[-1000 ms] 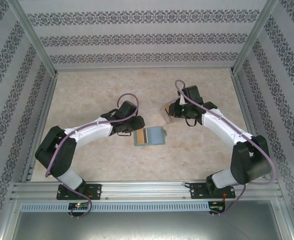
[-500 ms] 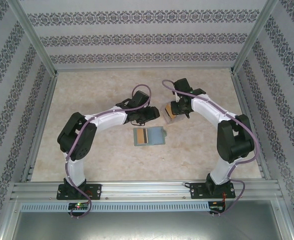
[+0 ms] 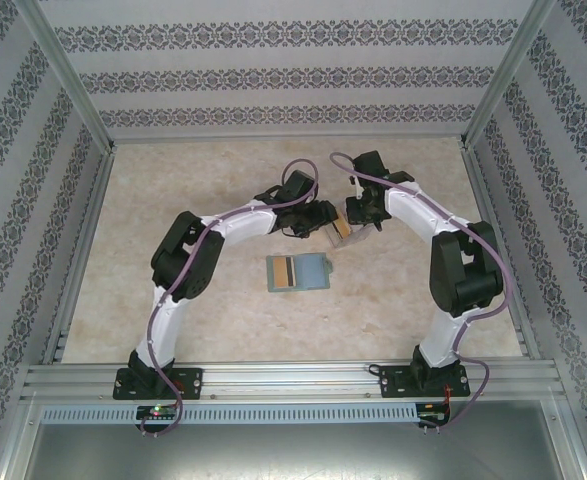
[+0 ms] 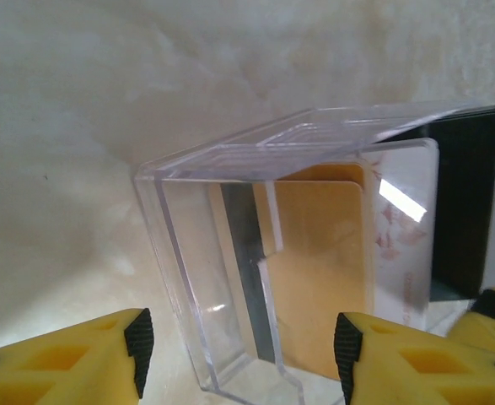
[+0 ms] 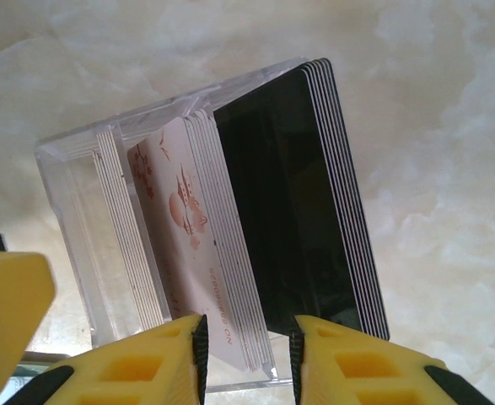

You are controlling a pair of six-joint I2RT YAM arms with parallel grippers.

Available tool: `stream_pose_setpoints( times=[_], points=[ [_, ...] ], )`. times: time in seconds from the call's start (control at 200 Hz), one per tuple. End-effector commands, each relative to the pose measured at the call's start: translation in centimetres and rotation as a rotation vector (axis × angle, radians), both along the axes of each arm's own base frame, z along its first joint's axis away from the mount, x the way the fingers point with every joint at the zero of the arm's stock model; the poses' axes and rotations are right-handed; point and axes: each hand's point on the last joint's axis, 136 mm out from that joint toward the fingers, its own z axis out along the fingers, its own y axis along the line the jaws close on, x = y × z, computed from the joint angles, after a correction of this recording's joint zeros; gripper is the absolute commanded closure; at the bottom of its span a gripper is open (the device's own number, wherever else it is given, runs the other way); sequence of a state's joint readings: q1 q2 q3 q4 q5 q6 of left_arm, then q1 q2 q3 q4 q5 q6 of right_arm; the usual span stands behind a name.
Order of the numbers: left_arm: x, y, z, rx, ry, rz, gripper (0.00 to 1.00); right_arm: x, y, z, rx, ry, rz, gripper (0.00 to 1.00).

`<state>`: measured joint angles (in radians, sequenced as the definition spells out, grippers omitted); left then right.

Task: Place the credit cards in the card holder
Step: Move the card holder to the center of the table.

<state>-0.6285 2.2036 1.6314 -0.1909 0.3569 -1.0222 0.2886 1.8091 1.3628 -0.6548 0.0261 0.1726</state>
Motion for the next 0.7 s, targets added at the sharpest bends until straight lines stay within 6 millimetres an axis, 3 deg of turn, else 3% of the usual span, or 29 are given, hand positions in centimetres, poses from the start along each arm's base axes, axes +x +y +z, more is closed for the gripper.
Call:
stream_pose_setpoints(
  times=[0.0,0.2,0.355,0.694],
  points=[
    [0.1,-0.6,-1.0,-0.001,0.049,0.013,0.43,0.6,0.3,0.7,0.028,-0.009,0.001,0.67],
    [-0.1,0.2,-2.9,0.083,0.086,0.009,0.45,0.5,0.3,0.6,0.022,-0.006,0.011,0.67],
    [-1.2,2.1,-4.3,0.191,0.112,0.008,0.56,0.3,0.1,0.5,0.003,-0.006,0.024,0.66],
    [-1.0,3.3,-2.9,0.250,0.047,-0.031,0.60,0.2,2.7,0.1,-0.016,-0.001,0.111,0.67]
  ],
)
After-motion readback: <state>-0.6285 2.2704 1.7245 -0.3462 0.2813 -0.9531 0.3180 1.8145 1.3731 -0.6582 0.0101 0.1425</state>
